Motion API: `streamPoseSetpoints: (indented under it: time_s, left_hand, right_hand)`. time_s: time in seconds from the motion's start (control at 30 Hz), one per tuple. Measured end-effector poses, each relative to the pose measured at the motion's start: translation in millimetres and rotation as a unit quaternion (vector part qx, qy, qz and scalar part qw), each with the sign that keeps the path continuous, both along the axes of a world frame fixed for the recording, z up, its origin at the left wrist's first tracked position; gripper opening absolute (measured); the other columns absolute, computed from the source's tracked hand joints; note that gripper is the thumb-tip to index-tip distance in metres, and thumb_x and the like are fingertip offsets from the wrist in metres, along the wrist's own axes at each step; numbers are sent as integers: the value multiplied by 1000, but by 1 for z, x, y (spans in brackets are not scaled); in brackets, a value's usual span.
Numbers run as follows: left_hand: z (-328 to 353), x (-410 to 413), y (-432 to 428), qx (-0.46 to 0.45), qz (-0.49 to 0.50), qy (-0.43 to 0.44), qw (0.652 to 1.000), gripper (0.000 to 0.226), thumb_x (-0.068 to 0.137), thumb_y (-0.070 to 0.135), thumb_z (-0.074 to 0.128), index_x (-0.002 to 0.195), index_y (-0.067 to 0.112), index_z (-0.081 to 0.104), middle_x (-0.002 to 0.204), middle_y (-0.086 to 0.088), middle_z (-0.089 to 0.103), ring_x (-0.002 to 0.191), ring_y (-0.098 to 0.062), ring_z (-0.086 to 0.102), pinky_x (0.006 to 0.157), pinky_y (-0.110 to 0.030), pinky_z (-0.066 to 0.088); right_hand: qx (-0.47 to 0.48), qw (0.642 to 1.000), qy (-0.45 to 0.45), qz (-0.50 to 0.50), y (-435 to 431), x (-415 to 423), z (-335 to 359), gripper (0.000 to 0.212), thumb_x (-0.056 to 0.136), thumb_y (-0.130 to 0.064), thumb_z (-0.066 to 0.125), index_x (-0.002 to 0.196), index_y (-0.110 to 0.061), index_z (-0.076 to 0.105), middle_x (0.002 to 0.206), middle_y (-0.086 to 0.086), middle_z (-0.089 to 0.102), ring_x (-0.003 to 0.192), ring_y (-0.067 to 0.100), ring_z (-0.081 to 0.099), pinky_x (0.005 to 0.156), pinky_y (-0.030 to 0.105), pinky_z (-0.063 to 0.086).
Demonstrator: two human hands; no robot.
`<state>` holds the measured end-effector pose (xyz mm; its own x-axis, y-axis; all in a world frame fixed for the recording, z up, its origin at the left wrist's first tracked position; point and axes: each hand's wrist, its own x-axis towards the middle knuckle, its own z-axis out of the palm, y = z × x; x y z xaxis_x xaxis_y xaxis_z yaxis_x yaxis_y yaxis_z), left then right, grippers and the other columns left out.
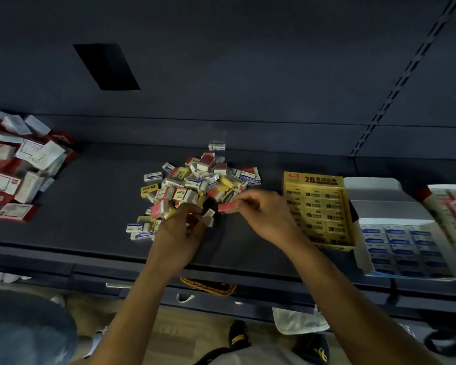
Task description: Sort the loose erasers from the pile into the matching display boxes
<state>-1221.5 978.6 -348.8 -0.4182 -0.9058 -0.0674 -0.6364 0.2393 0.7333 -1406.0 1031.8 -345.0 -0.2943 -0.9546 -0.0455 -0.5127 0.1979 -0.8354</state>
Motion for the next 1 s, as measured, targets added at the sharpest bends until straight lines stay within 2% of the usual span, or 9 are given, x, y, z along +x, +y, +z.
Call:
streamPoseSetpoints:
  time_s: [0.07,0.13,0.23,0.37,0.47,0.57,0.77,0.93,1.0]
  left_hand:
    - [6,-10,3,85,8,81,993,2,94,29,53,96,29,54,87,5,69,77,-9,69,74,-33,56]
    - [10,-19,6,150,25,143,978,10,98,22,48,98,26,56,91,1,67,78,-12,70,71,-26,56]
    - [14,-33,11,188,28,188,964,19,99,12,43,101,22,59,82,0,62,72,-10,68,64,-17,54]
    - [13,-46,16,205,8,195,959,25,98,7,43,104,23,62,85,2,62,72,-8,67,64,-16,52]
    - [11,-56,20,215,-10,199,956,27,90,6,58,101,30,64,92,1,68,80,-7,66,73,-22,51]
    - [9,-66,25,185,-49,170,967,41,80,1,69,102,35,63,94,13,69,92,-1,63,82,-25,50]
    - [4,-89,34,164,-68,166,970,37,80,-1,69,104,27,63,97,5,70,94,-7,65,85,-30,52]
    - [2,-108,42,152,-97,163,970,33,78,-1,71,100,23,63,94,2,70,89,-9,66,78,-26,53]
    - [0,-115,44,136,-118,143,973,31,77,5,73,98,25,62,93,3,69,87,-9,66,77,-29,55]
  right_hand:
    - [-5,998,-61,-31,6,-9,4,14,92,-24,53,96,-26,67,83,-18,65,76,-5,62,72,9,48]
    - [-4,994,-100,-48,12,-15,6,14,93,-24,52,92,-28,65,83,-15,66,72,0,65,72,20,53]
    - [-2,991,-122,-58,20,-24,8,15,95,-23,50,91,-29,64,85,-13,66,69,3,67,68,23,55]
    - [13,988,-147,-49,31,-37,8,17,97,-24,47,91,-30,62,88,-9,66,69,3,68,58,16,52]
    - [7,981,-184,-54,39,-46,8,16,97,-24,47,91,-28,61,90,-5,67,70,8,69,58,19,53]
    - [-2,978,-202,-61,47,-55,7,16,97,-23,46,98,-22,62,93,-1,67,72,11,70,60,20,53]
    - [-8,982,-186,-31,62,-74,5,24,88,-22,61,112,-25,58,97,-2,65,80,9,68,68,22,55]
    - [-13,990,-139,-35,70,-84,2,22,82,-35,66,102,-39,58,105,-10,61,98,9,61,83,38,55]
    - [-9,993,-109,-37,72,-88,2,24,82,-31,67,103,-40,59,106,-13,58,100,6,58,88,37,52]
